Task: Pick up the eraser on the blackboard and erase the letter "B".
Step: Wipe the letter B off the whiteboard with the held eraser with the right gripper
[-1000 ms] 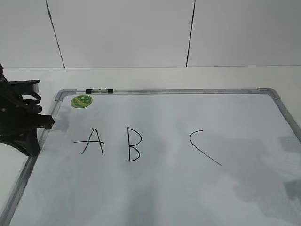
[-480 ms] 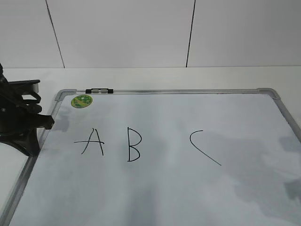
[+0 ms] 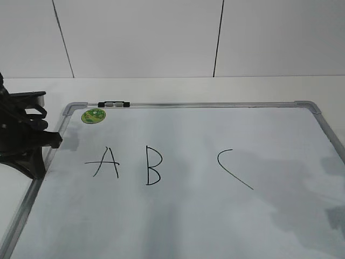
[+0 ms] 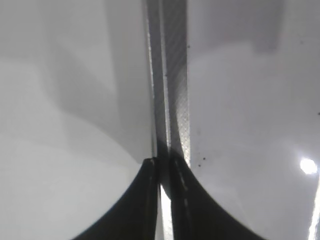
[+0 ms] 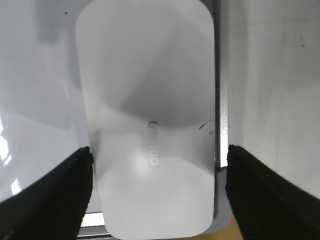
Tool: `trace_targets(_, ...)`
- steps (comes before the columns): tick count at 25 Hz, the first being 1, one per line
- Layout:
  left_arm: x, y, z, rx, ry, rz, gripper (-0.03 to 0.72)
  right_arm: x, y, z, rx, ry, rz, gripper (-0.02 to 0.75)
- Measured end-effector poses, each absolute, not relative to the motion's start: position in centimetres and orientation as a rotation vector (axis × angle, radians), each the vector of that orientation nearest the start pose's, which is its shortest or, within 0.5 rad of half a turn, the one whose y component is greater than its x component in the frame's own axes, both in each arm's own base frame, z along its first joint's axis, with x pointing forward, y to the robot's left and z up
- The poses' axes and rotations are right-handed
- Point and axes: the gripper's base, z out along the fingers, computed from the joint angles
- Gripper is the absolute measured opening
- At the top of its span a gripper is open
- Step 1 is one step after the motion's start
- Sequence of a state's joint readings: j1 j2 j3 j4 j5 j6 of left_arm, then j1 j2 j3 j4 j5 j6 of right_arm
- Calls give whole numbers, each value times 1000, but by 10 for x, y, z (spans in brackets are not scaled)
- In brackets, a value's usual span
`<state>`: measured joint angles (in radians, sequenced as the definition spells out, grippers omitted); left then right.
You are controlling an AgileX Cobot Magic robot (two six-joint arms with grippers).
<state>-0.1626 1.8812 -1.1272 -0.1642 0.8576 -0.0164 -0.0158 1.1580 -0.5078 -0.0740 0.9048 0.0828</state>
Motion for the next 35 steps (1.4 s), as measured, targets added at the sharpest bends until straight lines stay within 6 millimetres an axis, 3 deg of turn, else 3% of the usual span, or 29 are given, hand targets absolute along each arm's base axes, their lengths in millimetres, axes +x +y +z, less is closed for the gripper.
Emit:
trace_targets(8, 332, -66, 152, 64, 3100, -202, 33, 170, -8, 188, 121, 3079, -88, 641)
trace_targets(19, 332, -66, 152, 64, 3100, -202, 33, 174, -8, 179, 122, 3131, -91, 638)
trace_targets(35, 332, -66, 152, 64, 3100, -202, 33, 175, -8, 180, 116, 3123, -90, 547)
